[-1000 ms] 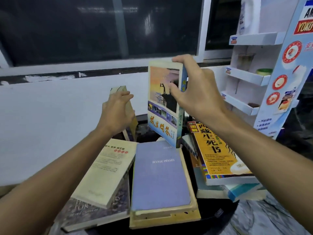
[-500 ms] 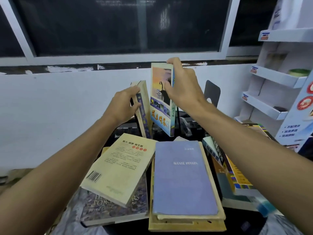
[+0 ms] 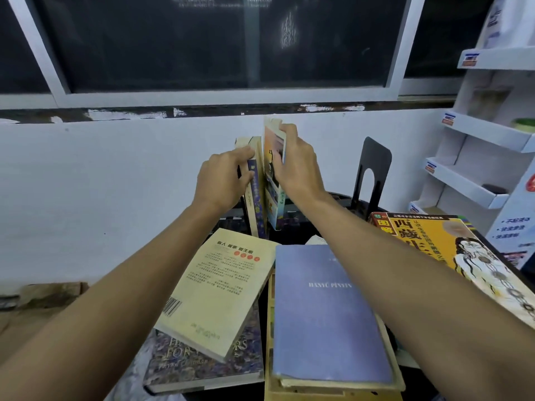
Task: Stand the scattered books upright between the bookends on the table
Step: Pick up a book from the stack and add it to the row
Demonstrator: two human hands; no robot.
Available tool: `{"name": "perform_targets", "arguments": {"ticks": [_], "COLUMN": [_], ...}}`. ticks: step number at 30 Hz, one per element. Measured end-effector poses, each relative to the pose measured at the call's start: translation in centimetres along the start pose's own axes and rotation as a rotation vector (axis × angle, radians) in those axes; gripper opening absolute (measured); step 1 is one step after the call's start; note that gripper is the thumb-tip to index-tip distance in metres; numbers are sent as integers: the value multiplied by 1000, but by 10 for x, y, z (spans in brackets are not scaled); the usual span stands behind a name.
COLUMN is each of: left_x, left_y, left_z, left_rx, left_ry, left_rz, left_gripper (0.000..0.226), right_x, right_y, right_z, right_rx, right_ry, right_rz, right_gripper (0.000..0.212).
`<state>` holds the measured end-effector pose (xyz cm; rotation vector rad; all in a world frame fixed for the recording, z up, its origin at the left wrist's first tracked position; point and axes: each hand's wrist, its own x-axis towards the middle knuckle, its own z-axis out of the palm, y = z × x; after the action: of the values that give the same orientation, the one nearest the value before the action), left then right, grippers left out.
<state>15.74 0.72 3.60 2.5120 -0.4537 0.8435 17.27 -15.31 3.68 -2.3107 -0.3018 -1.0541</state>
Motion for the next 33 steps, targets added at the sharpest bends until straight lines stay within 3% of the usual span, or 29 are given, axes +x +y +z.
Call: {"name": "perform_targets", "arguments": {"ticks": [3, 11, 16, 23, 29, 33], "left_x": [1, 4, 5, 6, 5, 6], "left_y": [0, -3, -3, -4, -3, -2], "left_z": [1, 3, 5, 5, 5, 4], "left_rx": [7, -36, -39, -51, -61, -75], "left_ry": [-12, -3, -2, -10, -7, -15], "left_rz": [-1, -50, -51, -61, -70, -84], "left_gripper": [15, 39, 42, 42, 41, 42], "right_x": [-6, -19, -21, -25, -28, -25], "right_y": [3, 14, 17, 30, 36, 32], "right_z": [12, 32, 34, 22, 8, 4], "right_rx": [45, 115, 176, 283, 327, 327], "right_ry": [6, 2, -24, -224, -457, -542], "right_rz": [43, 94, 78, 39, 0, 17], "right_gripper": [41, 44, 46, 53, 81, 87]}}
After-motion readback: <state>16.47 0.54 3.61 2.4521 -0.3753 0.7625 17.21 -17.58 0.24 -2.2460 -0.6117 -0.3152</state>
